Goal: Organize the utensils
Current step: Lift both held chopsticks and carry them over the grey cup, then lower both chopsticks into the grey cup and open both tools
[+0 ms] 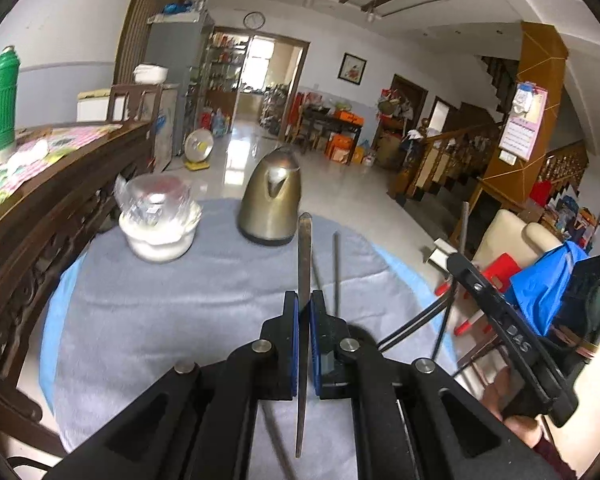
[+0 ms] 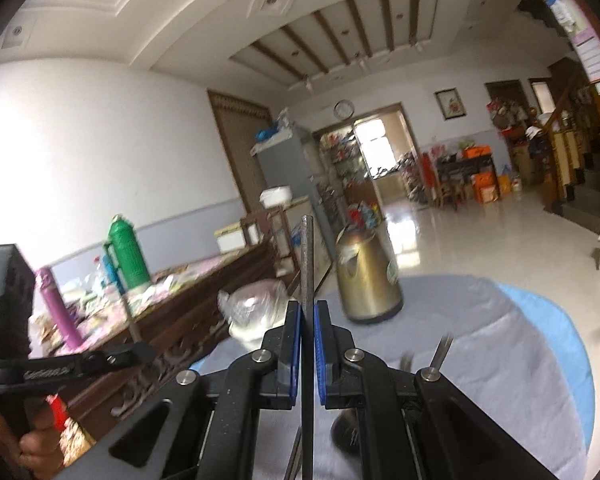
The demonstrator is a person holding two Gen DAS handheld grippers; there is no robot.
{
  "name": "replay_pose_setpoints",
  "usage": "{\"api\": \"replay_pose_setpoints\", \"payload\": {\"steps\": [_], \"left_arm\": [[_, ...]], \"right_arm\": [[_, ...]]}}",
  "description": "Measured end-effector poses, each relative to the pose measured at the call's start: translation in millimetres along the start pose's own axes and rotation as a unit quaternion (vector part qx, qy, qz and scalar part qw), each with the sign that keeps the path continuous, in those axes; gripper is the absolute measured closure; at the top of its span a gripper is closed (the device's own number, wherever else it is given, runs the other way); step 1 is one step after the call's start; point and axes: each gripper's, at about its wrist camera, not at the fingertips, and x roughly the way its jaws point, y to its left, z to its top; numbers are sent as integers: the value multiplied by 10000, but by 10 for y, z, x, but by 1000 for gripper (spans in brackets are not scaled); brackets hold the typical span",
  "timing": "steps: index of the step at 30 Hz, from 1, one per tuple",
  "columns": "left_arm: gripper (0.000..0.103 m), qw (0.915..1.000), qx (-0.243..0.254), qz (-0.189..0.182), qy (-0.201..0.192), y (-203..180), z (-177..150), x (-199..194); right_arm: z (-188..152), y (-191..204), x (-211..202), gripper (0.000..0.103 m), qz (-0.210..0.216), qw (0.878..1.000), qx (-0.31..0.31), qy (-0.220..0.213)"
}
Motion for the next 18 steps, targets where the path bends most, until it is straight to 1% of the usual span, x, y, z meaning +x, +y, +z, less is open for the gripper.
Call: {"api": "replay_pose_setpoints", "payload": {"steps": [4,8,10,15,18], "left_arm": [[97,9997,55,-157,-182,-139,174,74],[97,9989,80,-341,-310,-237,304,179],[97,9984,93,-406,-372,-280,344,227],[97,9968,70,-556,-567,-303,402,348],[97,9963,58,-553,-651,-298,405,442]], "right_arm": [[157,-34,96,96,-229,9990,40,-375],[223,-41,242,96,-514,9971,36,-561],[207,-34,330,96,-713,9955,-14,-628],[139,-15,458,96,-1038,9914,-217,-762],[87,38,518,96,-1228,9880,-434,-833]]}}
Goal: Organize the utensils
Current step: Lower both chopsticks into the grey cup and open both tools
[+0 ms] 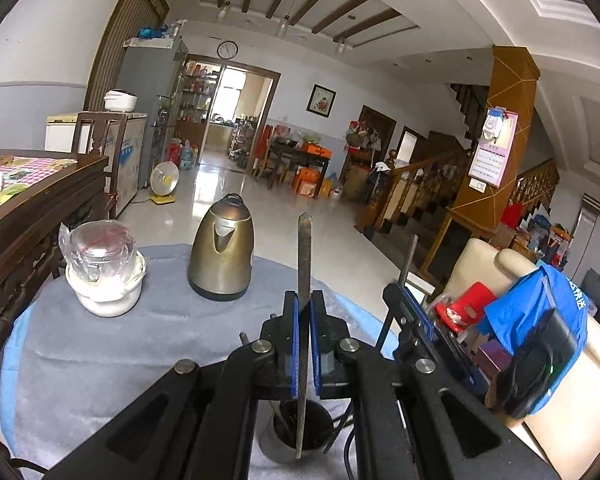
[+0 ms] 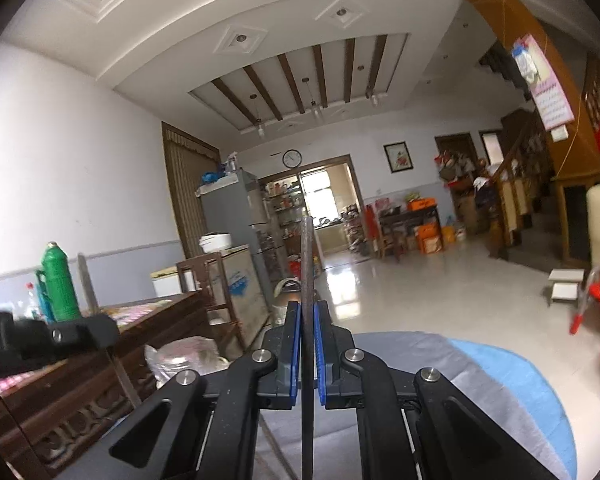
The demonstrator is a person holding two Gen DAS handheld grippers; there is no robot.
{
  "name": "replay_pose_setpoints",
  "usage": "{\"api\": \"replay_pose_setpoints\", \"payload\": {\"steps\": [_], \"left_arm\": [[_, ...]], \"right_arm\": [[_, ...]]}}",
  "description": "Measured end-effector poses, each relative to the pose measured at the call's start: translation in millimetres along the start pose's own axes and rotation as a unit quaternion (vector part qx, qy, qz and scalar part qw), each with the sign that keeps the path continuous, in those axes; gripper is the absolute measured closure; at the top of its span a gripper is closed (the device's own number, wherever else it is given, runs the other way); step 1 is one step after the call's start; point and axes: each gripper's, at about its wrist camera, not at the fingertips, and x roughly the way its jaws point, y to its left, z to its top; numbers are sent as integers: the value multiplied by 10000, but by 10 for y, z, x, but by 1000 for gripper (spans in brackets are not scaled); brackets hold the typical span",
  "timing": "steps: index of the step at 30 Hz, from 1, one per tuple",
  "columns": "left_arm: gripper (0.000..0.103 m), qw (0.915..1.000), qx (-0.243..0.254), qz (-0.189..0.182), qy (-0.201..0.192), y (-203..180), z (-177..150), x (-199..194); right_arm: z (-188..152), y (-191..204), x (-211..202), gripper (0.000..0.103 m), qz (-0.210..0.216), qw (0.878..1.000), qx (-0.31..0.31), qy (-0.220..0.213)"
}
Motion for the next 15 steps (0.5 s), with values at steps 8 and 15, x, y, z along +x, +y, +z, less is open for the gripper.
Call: {"api": "replay_pose_setpoints", "payload": {"steps": [8,15], "left_arm": [[97,9999,-61,74,-79,-3,-108,225],[97,9998,-21,157,-88,2,-227,332]], "right_arm": [[-112,42,109,96,-167,9998,-140,31],[-160,21,129,96,-199,9997,-140,71]]}}
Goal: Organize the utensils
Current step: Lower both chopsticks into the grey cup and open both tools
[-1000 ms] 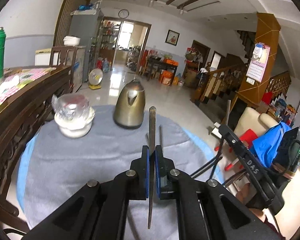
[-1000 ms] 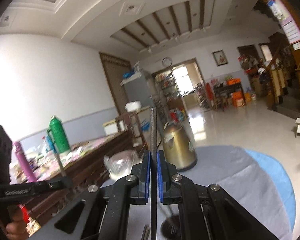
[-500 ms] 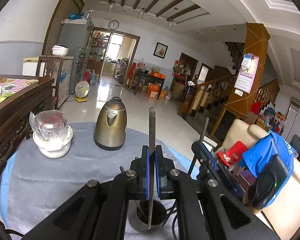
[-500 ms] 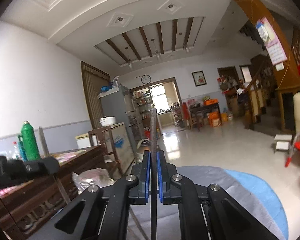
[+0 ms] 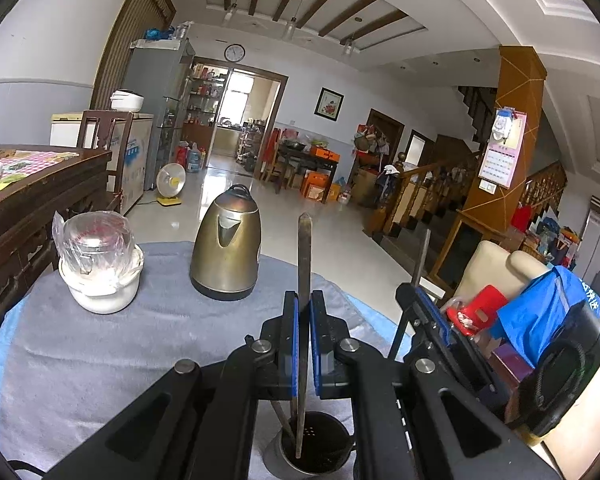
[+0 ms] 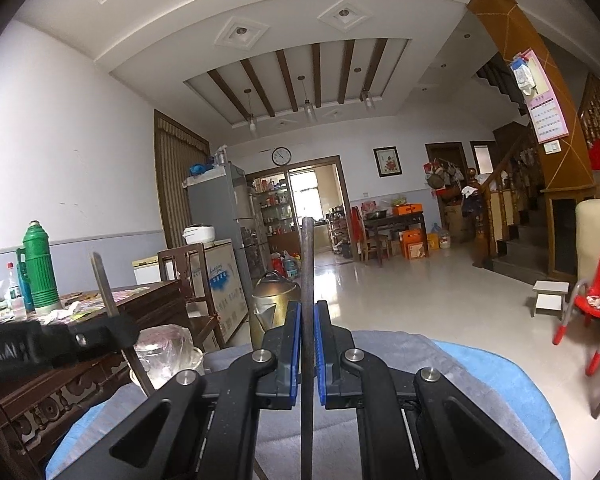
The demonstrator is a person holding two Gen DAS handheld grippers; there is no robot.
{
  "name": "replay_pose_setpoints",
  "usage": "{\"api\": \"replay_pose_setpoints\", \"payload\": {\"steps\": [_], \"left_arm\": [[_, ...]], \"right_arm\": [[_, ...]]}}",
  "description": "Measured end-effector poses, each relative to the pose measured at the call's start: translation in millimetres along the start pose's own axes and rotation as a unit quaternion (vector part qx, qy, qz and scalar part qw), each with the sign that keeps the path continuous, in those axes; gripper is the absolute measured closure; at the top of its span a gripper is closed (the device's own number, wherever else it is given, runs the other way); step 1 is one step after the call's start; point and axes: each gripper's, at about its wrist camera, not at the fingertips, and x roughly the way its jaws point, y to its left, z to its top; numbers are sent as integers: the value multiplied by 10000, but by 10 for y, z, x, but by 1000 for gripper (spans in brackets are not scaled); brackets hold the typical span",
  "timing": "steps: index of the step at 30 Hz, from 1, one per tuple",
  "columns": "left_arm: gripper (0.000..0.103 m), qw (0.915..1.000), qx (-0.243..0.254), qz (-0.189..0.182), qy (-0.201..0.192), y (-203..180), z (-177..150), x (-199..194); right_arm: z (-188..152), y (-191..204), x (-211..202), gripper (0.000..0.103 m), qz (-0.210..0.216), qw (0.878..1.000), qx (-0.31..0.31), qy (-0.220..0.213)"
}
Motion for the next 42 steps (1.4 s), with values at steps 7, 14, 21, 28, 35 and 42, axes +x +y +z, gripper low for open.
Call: {"api": "replay_pose_setpoints", "payload": {"steps": [7,14,21,28,35,42], "left_arm": [[97,10000,-88,11,3,29,-80,53],[97,9999,-163,15,-40,69,-157,63],[97,9996,-240,-102,145,117,-277,80],[97,9990,-232,-203,338,151,-348,21],[97,9984,-222,-271,453,222,-375,-168],[77,9986,-267,-122,429,376,-452,-458]], "right_arm": [[87,52,58,96,-48,9999,73,-112],[-59,64,195,96,-157,9999,10,61],[-159,1,200,96,-126,9994,-49,323],[-208,-75,80,95,68,9983,-122,563],[-115,-177,-50,93,361,9953,119,895],[74,-278,-424,47,545,9950,346,759]]}}
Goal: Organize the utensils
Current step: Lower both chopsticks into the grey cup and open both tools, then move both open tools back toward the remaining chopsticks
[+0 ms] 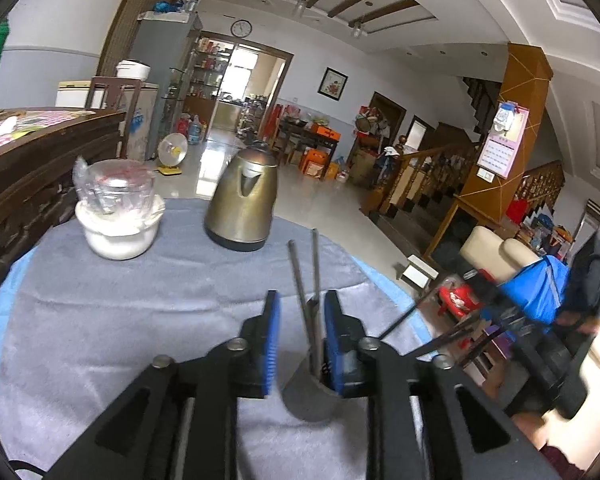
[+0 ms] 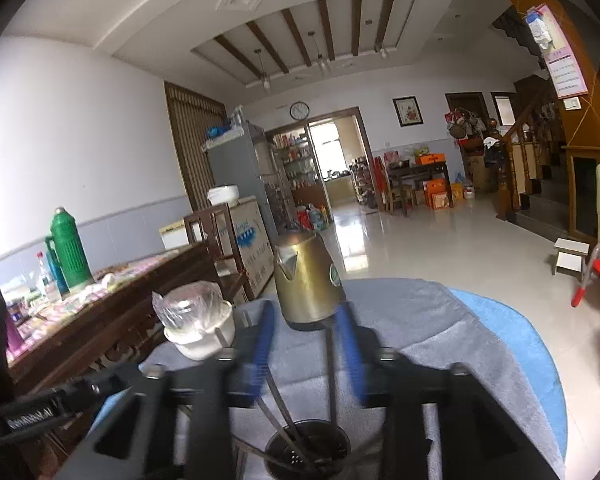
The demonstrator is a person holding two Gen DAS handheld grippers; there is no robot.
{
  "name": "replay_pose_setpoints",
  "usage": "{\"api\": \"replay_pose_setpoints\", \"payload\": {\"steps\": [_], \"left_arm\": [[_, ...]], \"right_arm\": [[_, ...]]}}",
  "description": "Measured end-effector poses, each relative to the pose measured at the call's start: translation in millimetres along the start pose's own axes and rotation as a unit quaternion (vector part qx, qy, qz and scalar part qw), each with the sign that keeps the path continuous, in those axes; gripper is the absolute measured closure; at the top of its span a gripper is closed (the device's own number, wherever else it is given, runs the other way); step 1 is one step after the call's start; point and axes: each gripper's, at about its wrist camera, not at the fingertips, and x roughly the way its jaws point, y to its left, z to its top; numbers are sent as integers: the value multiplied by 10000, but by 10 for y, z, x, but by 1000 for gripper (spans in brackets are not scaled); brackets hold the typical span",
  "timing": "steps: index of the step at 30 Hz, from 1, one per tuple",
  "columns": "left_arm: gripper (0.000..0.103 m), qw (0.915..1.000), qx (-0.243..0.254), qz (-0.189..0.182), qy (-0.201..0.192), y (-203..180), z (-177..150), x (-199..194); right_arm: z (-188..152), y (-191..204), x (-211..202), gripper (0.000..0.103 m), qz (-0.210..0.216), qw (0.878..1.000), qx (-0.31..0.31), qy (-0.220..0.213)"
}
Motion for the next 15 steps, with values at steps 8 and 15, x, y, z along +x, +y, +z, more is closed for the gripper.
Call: {"api": "replay_pose_setpoints", "payload": {"steps": [8,15], "left_arm": [[47,9984,-49,498,249,174,-340,-319],[43,9894,-272,1052,963,457,-825,-357]], "right_arm": [[117,49,-679,46,-8,9973,40,-734],[-134,240,-955,48,257,9984,-283,-407]]}}
